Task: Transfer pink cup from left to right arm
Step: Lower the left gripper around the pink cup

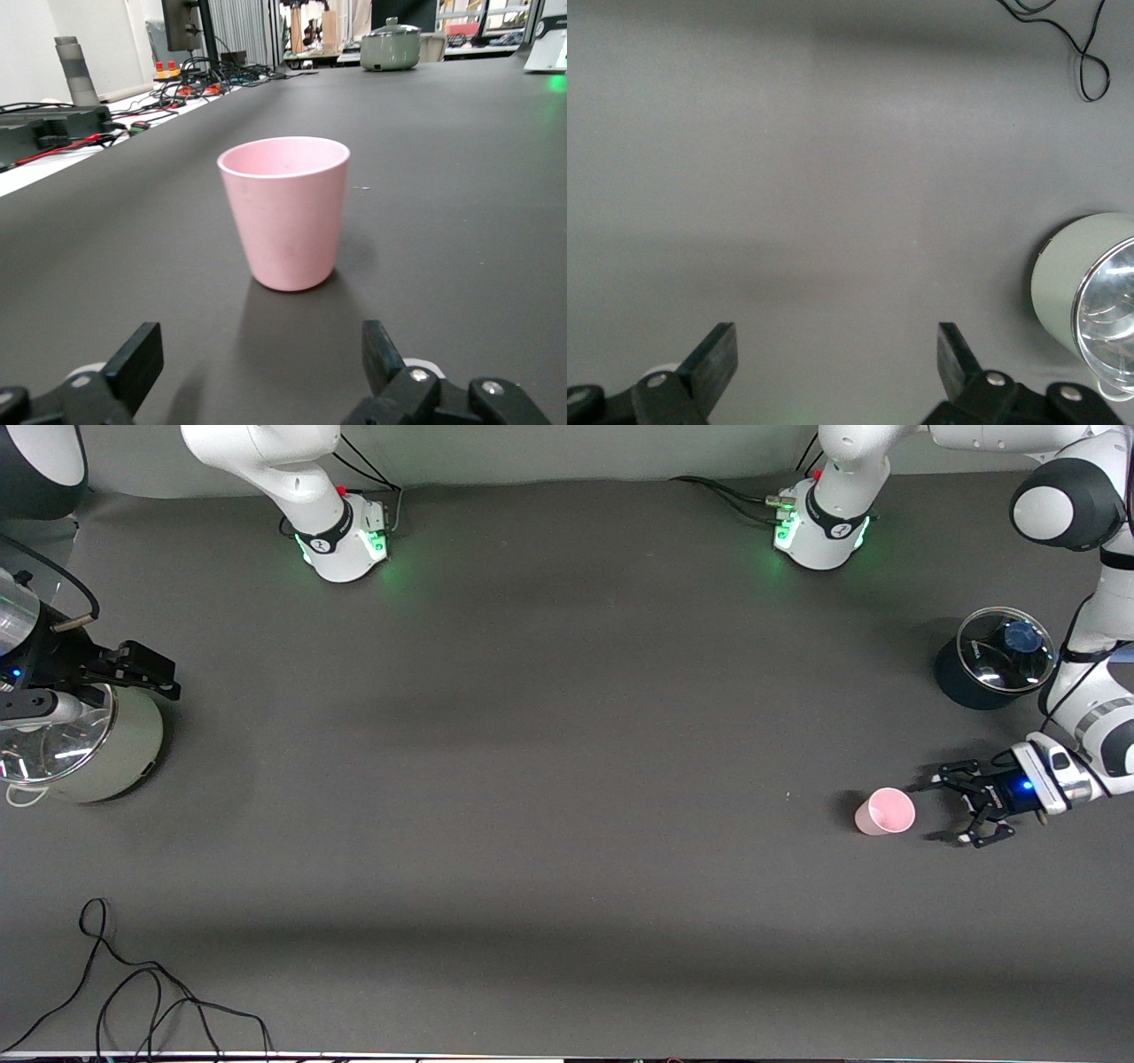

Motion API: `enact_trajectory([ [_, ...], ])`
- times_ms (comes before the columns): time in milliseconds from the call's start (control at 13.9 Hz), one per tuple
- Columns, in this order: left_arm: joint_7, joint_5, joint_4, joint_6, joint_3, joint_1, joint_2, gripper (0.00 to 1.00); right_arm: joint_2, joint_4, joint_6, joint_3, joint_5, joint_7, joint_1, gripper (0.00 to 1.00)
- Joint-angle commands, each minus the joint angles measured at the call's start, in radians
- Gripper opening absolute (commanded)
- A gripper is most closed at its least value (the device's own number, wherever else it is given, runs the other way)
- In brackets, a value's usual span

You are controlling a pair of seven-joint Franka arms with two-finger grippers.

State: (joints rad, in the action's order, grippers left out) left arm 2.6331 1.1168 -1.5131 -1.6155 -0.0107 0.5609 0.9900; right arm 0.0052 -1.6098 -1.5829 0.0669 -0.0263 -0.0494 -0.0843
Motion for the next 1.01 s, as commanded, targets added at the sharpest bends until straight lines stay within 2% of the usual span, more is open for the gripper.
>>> enact_trajectory([
  [0,0.034,0.023,-0.012,0.022,0.006,0.011,0.010,1.00,-0.002,0.010,0.030,0.004,-0.023,-0.004,0.003,1.00],
  [936,0.016,0.074,-0.015,0.036,0.041,-0.026,0.055,1.00,0.001,0.010,0.032,0.016,-0.020,-0.009,0.002,1.00],
])
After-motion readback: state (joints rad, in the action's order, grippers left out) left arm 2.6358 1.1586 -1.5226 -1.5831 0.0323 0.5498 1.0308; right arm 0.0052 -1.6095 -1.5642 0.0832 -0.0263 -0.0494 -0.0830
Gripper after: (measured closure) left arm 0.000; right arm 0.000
